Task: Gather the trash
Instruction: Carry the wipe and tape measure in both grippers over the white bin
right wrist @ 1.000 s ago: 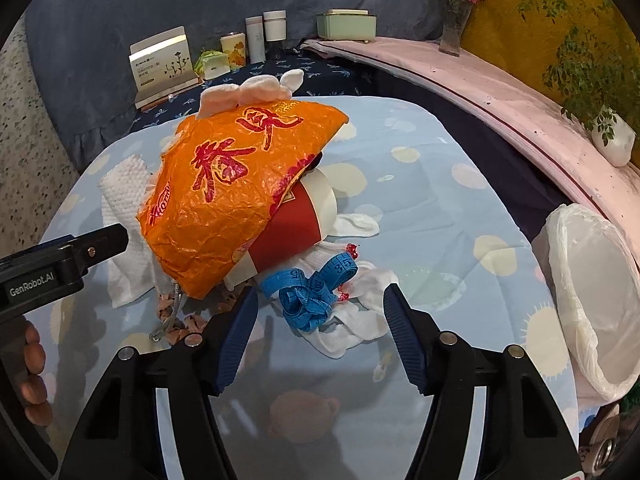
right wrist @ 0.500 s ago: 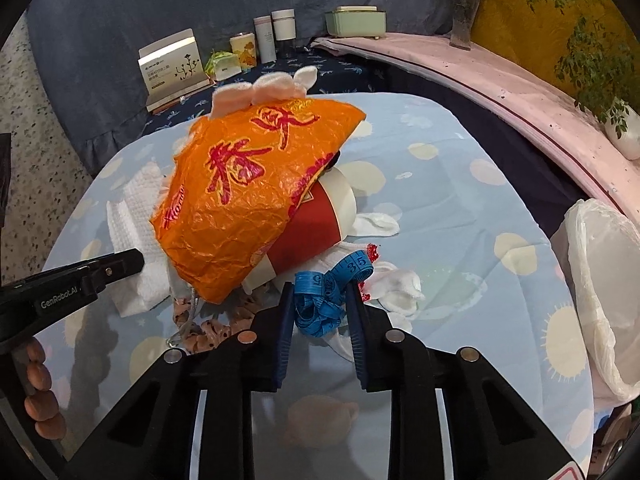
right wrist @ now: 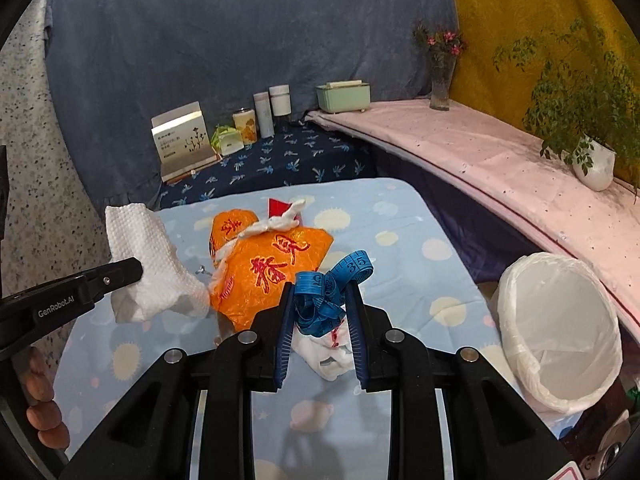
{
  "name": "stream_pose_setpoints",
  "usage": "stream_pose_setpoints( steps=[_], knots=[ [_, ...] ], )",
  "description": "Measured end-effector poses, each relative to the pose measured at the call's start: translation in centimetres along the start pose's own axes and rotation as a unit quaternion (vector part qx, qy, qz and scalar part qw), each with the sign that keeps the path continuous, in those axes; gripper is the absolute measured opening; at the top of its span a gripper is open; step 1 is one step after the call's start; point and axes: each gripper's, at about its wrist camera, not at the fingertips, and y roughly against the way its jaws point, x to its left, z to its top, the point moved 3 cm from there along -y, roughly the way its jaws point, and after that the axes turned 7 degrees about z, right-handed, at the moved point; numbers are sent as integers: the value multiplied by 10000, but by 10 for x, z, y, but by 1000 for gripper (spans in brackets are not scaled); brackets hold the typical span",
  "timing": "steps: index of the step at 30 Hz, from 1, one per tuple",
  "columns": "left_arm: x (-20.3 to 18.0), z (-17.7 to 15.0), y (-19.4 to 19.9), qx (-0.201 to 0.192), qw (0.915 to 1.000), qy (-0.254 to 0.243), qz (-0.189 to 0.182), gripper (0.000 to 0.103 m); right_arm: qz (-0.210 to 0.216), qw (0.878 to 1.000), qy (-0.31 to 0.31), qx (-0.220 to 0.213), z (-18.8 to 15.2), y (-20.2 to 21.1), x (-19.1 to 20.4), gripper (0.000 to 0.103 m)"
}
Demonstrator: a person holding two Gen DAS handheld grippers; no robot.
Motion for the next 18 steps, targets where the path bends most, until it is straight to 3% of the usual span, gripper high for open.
stream_pose_setpoints(
  steps=[9, 18],
  knots=[
    [-81, 15, 28, -294, 9974, -453, -483, 5, -292, 9981, -176, -505, 14, 55, -37, 24],
    [-174, 13, 35, -353, 9888, -1060, -994, 5, -751, 9927, -568, -749, 10, 94, -98, 24]
  ],
)
